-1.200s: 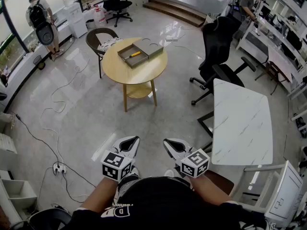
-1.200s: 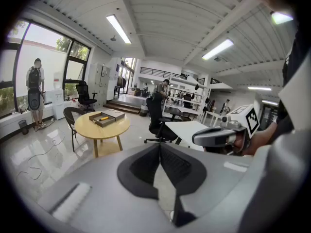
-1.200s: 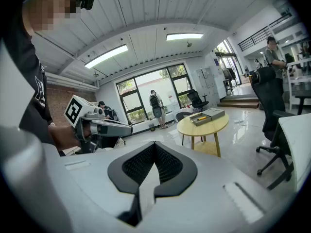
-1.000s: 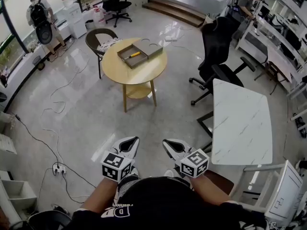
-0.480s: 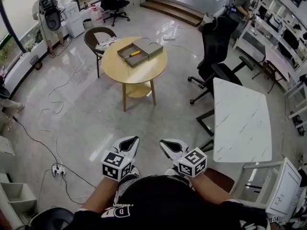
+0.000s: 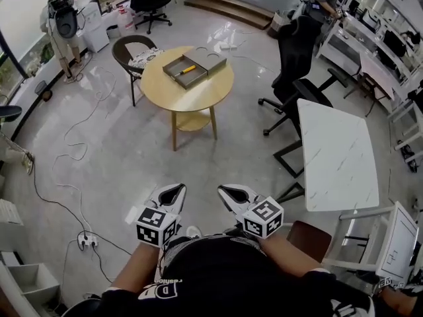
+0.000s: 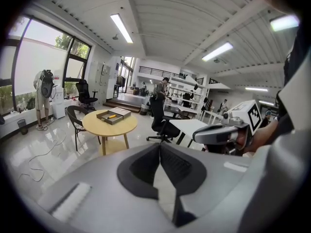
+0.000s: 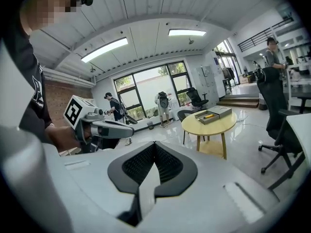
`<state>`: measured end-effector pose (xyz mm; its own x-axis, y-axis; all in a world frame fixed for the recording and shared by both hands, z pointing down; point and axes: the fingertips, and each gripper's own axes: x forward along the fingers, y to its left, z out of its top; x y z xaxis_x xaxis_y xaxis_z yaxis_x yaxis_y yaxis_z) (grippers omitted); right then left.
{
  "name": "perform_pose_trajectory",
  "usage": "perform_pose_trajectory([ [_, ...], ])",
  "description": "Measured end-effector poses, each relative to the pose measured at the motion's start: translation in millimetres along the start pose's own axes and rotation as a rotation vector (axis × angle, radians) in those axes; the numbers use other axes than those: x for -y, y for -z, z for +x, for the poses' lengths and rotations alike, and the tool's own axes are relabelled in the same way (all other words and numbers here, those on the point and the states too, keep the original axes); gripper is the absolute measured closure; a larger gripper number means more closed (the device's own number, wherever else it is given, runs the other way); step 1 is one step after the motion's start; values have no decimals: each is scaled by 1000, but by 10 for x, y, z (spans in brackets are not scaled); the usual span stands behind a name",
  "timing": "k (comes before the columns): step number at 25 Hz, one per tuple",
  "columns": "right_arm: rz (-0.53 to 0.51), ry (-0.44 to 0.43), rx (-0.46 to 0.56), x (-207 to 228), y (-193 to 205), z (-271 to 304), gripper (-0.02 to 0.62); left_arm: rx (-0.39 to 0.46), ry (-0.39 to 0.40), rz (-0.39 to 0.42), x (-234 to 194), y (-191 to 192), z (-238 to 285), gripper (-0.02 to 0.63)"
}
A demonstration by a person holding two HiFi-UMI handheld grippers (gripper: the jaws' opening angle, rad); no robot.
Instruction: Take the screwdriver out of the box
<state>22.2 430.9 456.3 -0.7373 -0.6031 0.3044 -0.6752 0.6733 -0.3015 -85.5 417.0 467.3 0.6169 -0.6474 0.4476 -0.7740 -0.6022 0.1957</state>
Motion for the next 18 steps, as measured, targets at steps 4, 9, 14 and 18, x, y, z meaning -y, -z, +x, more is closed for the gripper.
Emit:
perform_pose_trajectory([
  [4, 23, 15, 4, -201, 60, 131, 594, -17, 22, 25, -165, 104, -130, 546],
  [9, 56, 31, -25, -254, 169, 216, 595, -32, 69, 10, -180, 210, -167, 546],
  [14, 43, 27, -18, -240, 67, 375, 595, -52, 87, 18, -233, 258, -105, 546],
  [18, 46, 19, -28, -201, 58, 488, 595, -45, 77, 0, -318, 235, -75, 546],
])
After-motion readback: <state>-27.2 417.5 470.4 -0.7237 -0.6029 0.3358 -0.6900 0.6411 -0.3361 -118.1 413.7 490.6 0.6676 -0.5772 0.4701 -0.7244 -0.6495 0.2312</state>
